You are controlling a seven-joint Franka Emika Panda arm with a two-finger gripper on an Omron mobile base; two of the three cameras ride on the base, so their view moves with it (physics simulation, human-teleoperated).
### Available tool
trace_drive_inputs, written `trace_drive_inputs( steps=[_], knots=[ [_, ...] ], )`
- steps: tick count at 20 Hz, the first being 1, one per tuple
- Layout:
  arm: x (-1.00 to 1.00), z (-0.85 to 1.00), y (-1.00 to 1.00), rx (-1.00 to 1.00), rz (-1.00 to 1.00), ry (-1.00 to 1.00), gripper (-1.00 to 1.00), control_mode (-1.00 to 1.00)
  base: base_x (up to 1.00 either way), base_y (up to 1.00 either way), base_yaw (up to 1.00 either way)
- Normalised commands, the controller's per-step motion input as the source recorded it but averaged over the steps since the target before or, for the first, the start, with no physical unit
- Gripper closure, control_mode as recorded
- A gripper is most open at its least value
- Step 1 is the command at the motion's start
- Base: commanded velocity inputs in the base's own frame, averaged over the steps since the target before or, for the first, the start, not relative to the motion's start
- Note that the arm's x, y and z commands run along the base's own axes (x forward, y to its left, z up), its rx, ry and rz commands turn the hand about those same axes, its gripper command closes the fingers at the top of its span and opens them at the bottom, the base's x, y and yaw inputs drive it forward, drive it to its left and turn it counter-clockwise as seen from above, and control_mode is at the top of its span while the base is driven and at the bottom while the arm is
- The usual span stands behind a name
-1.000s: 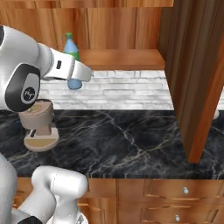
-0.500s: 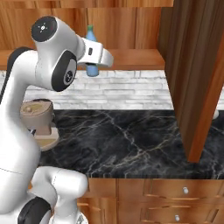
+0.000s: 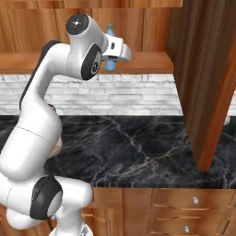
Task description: Pick the bottled water, boxed drink, bottled water from the counter and place them in the open cabinet.
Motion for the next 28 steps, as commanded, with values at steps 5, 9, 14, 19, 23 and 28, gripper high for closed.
trace_drive_inputs(
  steps=[5,9,14,19,23,28],
  knots=[
    [0.91,0.0,-0.05,0.0,0.0,0.06,1.0,-1.0,0.0,0.0,0.0],
    [0.91,0.0,-0.09,0.0,0.0,0.02,1.0,-1.0,0.0,0.0,0.0],
    [0.67,0.0,-0.14,0.0,0.0,0.0,1.0,-1.0,0.0,0.0,0.0],
    [0.56,0.0,-0.11,0.0,0.0,0.0,1.0,-1.0,0.0,0.0,0.0],
    [0.36,-0.1,0.0,0.0,0.0,0.0,1.0,-1.0,0.0,0.0,0.0],
    [0.2,-0.09,0.0,0.0,0.0,-0.05,1.0,-1.0,0.0,0.0,0.0]
  ],
)
